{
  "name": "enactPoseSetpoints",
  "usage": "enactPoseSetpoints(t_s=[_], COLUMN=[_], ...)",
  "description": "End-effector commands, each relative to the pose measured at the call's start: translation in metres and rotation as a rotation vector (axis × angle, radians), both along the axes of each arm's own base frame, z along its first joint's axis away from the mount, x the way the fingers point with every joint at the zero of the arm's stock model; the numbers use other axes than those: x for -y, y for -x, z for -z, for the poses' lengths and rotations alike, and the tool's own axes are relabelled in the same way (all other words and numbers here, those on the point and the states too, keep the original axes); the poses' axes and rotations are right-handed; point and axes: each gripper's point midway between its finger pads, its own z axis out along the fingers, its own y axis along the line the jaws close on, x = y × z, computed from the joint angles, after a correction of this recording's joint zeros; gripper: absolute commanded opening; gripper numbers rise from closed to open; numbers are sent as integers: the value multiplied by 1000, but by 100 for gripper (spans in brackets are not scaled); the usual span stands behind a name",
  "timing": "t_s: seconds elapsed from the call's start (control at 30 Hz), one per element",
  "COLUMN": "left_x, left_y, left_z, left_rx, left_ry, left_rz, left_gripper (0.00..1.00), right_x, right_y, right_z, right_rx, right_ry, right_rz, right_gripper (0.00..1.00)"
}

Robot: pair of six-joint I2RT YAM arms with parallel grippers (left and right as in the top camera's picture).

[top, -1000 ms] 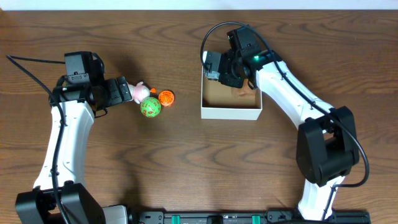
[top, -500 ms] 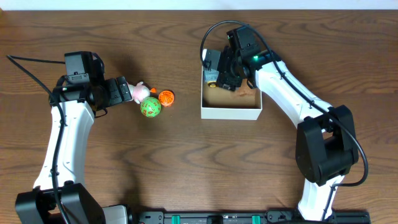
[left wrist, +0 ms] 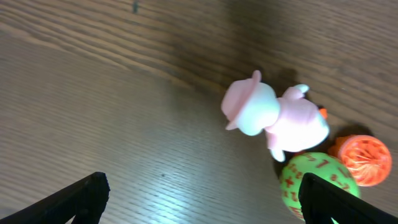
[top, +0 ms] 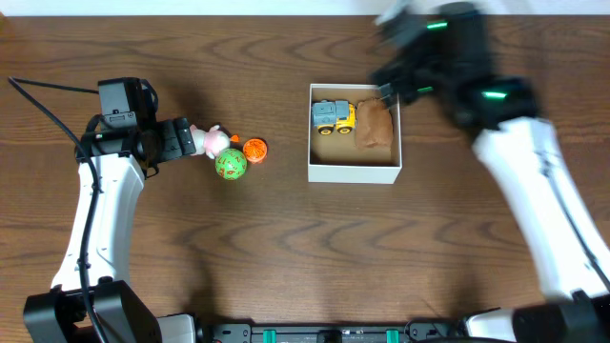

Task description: Pack container

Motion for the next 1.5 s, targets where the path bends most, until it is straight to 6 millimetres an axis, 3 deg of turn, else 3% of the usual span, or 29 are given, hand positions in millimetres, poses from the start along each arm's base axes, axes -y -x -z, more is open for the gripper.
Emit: enactPoseSetpoints(t_s=[0.0, 0.07, 0.17, 0.27, 0.37, 0.53, 0.93, 1.03, 1.23, 1.47], left_x=[-11, -11, 0, 21, 36, 36, 22, 20, 19, 28], left_y=[-3, -3, -5, -7, -16, -26, -59, -65, -73, -72], left_z=[-8, -8, -7, -7, -12, -9, 53, 64, 66, 85], left_rx=[8, 8, 20, 34, 77, 96, -45, -38, 1, -35], left_ry=[-61, -61, 10, 134, 203, 206, 229, 296, 366, 419], left_rz=[-8, -8, 4, 24, 72, 64, 80, 79, 83, 110], left_gripper=[98, 98, 98, 98, 98, 98, 99, 91, 75, 71], right_x=[67, 107, 146, 173, 185, 188, 183, 182, 181, 181], right_y=[3, 13, 25, 34, 40, 41, 41, 43, 46, 46], right_z=[8, 23, 46, 69, 90, 112, 121, 122, 123, 123], right_rx=[-147, -240, -349, -434, -497, -562, -592, -603, -615, -617], right_ry=[-239, -310, -377, -429, -455, -451, -443, -442, -439, -438], right_rz=[343, 490, 647, 778, 851, 874, 869, 871, 871, 872], right_gripper=[99, 99, 99, 99, 99, 99, 99, 99, 99, 99])
